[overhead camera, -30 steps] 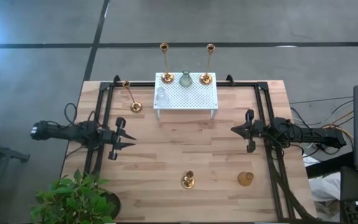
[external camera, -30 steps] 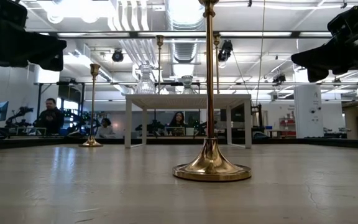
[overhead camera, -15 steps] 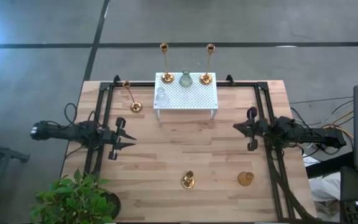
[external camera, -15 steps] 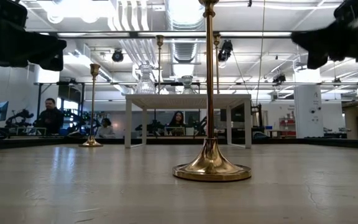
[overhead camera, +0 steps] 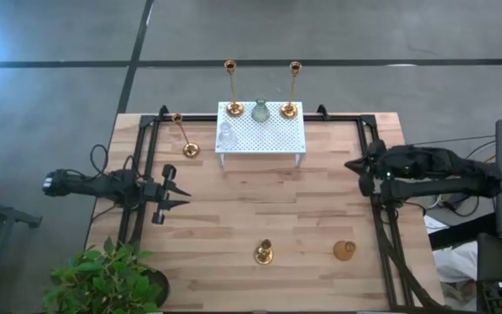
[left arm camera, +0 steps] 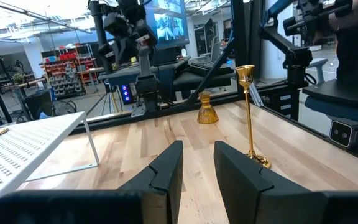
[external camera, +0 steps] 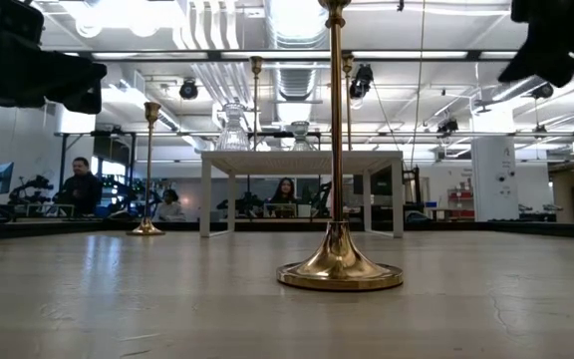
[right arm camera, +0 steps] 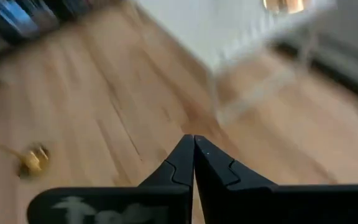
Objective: Pick & Place candle stick holders
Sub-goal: Put the orange glass candle holder on the shelf
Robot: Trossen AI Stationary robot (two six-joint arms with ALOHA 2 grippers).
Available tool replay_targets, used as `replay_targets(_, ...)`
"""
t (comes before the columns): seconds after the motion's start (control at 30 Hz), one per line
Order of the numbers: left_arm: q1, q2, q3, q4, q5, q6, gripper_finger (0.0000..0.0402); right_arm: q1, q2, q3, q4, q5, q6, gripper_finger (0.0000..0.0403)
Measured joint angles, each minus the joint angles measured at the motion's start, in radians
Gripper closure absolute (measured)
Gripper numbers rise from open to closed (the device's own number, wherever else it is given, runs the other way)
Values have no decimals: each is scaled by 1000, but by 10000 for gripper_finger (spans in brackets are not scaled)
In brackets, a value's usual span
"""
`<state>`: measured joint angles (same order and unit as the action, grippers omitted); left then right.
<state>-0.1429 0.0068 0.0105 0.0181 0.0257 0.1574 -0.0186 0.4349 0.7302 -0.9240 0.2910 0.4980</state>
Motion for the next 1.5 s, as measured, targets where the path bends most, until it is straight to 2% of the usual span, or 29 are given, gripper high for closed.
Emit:
replay_targets(0.1, 0, 1, 0, 0, 0, 0, 305, 31, 87, 50, -125, 23, 73, 394)
replay_targets(0.23, 0, 1, 0, 1, 0, 0, 305, 159, 137, 15, -1, 0, 95, 394)
replay_targets(0.33, 0, 2, 0, 1, 0, 0, 305, 299, 159, -24, 9, 22, 220, 394)
replay_targets(0.43, 0, 2, 0, 1, 0, 0, 305, 484, 179, -62, -45, 104, 423, 394)
replay_targets(0.6, 0, 2, 0, 2, 0, 0, 305, 818, 230, -56, -129, 377, 840, 394)
replay_targets(0.67, 0, 3, 0, 2, 0, 0, 305, 918, 288, -36, -179, 413, 967, 394)
replay_targets(0.77, 0, 4, 0, 2, 0, 0, 305, 1011, 379, -4, -242, 333, 1042, 394)
replay_targets(0.9, 0, 3, 0, 2, 0, 0, 305, 1067, 453, 23, -234, 99, 941, 394)
replay_targets(1.03, 0, 3, 0, 2, 0, 0, 305, 1082, 454, 25, -142, -28, 865, 394)
replay_targets(1.23, 0, 3, 0, 2, 0, 0, 305, 1089, 463, -2, -35, -113, 851, 388)
replay_targets(1.4, 0, 3, 0, 2, 0, 0, 305, 1118, 489, -55, -7, -144, 875, 351)
replay_targets(1.5, 0, 3, 0, 3, 0, 0, 305, 1121, 499, -93, 74, -135, 849, 323)
